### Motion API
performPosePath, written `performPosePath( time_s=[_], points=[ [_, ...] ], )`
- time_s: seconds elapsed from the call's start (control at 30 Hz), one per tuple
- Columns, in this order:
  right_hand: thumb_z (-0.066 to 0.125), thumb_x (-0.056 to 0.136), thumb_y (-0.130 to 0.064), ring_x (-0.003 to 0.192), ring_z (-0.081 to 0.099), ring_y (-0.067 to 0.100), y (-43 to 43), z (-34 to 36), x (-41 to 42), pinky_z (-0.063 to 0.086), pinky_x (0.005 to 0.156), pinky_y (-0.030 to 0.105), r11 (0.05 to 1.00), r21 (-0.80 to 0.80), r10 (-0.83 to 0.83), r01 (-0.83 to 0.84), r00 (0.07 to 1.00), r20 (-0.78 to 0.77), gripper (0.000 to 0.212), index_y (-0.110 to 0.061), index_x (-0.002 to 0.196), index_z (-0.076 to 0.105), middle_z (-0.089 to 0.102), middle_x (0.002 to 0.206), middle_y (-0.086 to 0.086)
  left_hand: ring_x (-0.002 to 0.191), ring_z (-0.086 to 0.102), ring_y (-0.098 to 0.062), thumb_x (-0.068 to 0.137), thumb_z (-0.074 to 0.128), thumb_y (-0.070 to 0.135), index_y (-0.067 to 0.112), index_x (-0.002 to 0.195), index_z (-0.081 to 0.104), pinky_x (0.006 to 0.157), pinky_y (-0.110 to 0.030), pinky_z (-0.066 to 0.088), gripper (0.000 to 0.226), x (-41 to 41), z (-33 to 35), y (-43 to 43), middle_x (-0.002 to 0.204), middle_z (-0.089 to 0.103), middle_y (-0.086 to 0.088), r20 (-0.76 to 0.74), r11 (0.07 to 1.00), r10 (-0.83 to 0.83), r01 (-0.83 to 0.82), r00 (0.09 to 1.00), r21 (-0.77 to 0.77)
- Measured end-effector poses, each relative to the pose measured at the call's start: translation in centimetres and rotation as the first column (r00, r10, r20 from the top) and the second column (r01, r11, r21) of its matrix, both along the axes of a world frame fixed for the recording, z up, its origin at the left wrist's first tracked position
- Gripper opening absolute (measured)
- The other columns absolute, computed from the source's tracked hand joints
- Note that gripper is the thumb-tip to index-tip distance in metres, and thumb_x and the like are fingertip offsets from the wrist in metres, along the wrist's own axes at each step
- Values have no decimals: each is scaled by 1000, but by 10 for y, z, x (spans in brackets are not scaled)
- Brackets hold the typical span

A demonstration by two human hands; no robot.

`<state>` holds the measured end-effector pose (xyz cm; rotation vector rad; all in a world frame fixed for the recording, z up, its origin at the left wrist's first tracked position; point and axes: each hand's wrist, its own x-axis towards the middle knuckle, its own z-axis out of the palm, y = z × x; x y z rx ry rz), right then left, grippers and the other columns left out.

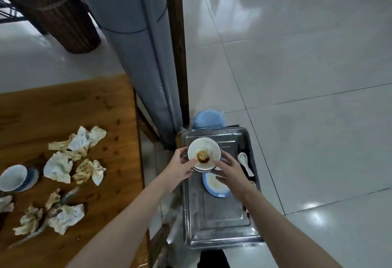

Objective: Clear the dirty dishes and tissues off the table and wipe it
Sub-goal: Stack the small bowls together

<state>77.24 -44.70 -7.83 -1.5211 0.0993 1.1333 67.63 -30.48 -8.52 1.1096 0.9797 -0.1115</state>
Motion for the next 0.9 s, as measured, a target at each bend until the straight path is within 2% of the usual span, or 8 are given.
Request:
performPosePath(
  time_s=[0.1,0.2,0.27,0.37,0.57,0.7,0.8,0.9],
  points=[
    [61,91,-20,94,69,15,6,-32,31,44,72,28,998,-27,59,-59,998,-22,30,-39,114,58,70,105,-13,104,58,-11,94,60,11,21,121,45,78,-21,52,33,28,-33,5,121,54,-3,2,997,75,-75,997,-30],
    [62,92,-19,95,68,14,17,-64,55,49,65,17,994,-26,107,-108,994,-34,31,-33,119,57,71,105,-11,110,58,-15,94,60,11,21,124,46,82,-23,54,34,48,-62,13,122,54,-6,1,991,117,-117,993,-64],
    [64,90,-17,92,67,13,24,-84,69,48,61,13,993,-18,116,-116,993,-38,36,-27,124,56,70,109,-6,111,57,-18,94,59,9,18,127,46,91,-31,52,37,59,-78,20,118,56,-5,-29,987,146,-147,989,-67],
    [65,89,-13,88,64,11,33,-114,86,48,62,15,990,-15,137,-138,990,-41,44,-22,130,52,65,117,4,120,52,-24,95,55,4,14,138,42,103,-40,46,46,74,-100,28,123,55,-6,-70,988,140,-144,988,-60],
    [60,89,1,89,58,17,40,-168,101,48,59,17,987,-53,146,-152,984,-100,45,-12,130,48,57,125,17,124,49,-24,93,54,-5,12,143,37,88,-27,51,55,89,-143,34,133,48,-8,-105,996,87,-85,991,21],
    [60,89,2,95,59,18,43,-193,101,46,65,22,983,-92,144,-156,981,-126,43,-17,126,50,61,123,11,123,48,-20,93,53,-6,17,144,35,78,-21,53,59,89,-171,34,138,47,-9,-154,997,72,-74,985,-6],
    [58,89,4,97,60,16,45,-208,102,48,65,20,981,-97,152,-169,975,-160,47,-18,129,50,62,121,7,126,46,-20,93,54,-5,20,145,33,91,-27,48,62,87,-188,34,142,46,-8,-180,997,58,-65,982,-31],
    [55,88,9,89,60,11,45,-220,105,49,62,16,976,-93,177,-196,968,-178,49,-19,128,51,63,116,5,133,42,-22,92,57,-3,22,147,30,106,-37,43,66,87,-201,34,147,43,-7,-201,998,47,-56,978,-42]
  ],
)
